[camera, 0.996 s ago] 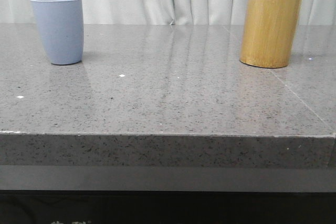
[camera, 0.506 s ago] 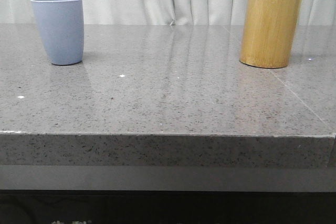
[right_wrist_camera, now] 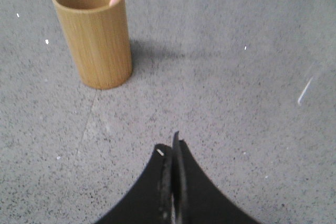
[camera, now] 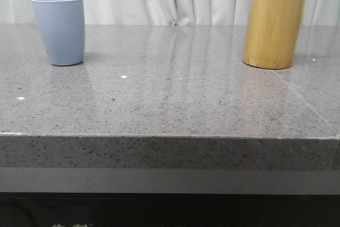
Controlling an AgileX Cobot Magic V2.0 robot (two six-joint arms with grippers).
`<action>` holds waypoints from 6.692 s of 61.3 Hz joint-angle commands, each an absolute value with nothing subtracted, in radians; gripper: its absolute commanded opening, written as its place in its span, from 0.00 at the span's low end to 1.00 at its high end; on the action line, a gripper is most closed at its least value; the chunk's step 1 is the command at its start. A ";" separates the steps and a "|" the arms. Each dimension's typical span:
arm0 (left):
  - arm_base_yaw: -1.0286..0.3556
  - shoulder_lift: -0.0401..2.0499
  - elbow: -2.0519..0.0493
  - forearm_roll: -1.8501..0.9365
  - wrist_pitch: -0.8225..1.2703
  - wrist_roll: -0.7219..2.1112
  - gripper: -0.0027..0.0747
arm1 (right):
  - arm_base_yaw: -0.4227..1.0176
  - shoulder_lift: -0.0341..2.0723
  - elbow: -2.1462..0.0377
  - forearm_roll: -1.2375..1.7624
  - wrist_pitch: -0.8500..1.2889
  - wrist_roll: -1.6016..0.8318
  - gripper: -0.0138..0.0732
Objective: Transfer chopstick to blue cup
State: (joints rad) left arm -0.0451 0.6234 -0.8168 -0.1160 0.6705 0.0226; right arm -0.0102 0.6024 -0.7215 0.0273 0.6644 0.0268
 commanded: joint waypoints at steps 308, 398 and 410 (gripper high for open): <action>-0.533 1.803 -2.212 -0.171 1.195 0.068 0.31 | -0.007 0.697 -0.754 0.060 0.612 -0.025 0.81; -0.461 1.010 -1.221 -0.151 0.912 0.070 0.28 | -0.175 1.575 -1.556 0.713 0.804 -0.380 0.81; -0.461 1.010 -1.221 -0.151 0.912 0.070 0.28 | -0.175 1.614 -1.591 0.752 0.826 -0.380 0.79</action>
State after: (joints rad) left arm -0.4621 1.0276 -1.1964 -0.1309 0.9798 0.0700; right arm -0.1717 1.6492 -1.5478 0.6861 0.8473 -0.3658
